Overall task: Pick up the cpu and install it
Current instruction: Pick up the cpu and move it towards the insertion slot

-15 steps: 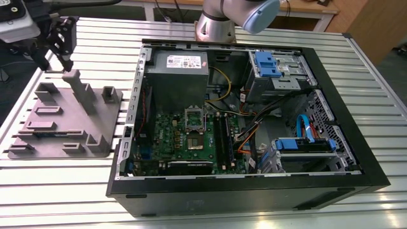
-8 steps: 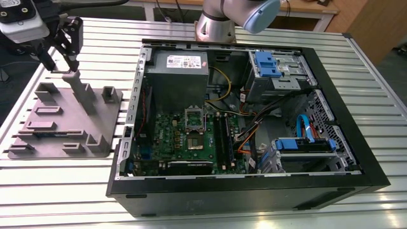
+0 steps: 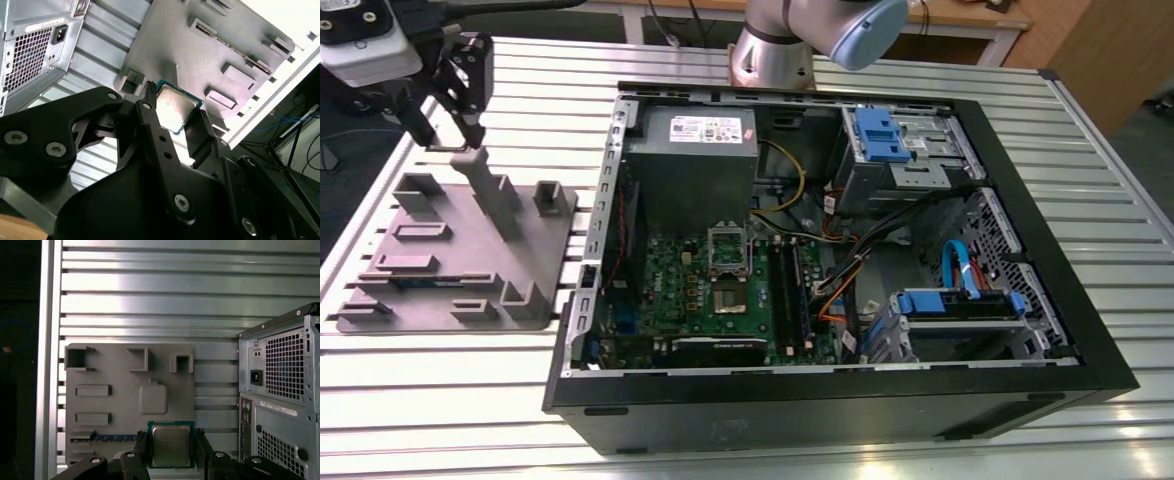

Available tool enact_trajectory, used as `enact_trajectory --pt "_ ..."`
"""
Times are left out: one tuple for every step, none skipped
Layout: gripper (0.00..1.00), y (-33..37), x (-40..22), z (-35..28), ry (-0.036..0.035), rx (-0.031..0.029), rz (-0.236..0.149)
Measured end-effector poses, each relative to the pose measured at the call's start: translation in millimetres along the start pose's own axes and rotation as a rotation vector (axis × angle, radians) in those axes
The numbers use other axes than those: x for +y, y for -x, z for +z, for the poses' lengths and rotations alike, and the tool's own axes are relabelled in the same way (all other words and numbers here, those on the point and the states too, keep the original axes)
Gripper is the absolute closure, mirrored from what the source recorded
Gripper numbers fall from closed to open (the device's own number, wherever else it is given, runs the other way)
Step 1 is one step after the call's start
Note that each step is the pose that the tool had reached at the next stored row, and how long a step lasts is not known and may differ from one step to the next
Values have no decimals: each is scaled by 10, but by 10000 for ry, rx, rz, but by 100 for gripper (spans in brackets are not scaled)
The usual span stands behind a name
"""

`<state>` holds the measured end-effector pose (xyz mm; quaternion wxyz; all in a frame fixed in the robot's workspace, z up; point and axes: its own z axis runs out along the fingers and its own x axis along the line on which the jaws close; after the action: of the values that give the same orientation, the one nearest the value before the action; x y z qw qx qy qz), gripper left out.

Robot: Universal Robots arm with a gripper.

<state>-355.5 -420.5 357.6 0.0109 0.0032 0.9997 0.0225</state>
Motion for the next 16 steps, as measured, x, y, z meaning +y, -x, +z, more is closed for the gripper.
enact_trajectory --pt "53 1 1 -15 0 -1 0" --pt "53 1 1 -30 0 0 -1" --pt "53 1 2 -42 0 0 0" --pt "53 2 2 -52 0 1 -1" --pt "53 2 2 -59 0 0 0" --pt "53 3 2 -61 1 -2 -1" --pt "53 2 2 -61 2 -2 0" --pt "53 3 3 -61 2 -3 0" --pt "53 3 3 -61 2 -1 -1" --pt "53 3 3 -62 1 -1 0" --pt "53 3 3 -62 1 -1 0" --pt "53 3 3 -62 1 -1 0" --pt "53 7 3 -63 0 0 0" --pt "53 16 2 -63 0 2 -3" --pt "53 29 3 -62 0 1 -2" --pt "53 45 3 -61 1 0 -1"
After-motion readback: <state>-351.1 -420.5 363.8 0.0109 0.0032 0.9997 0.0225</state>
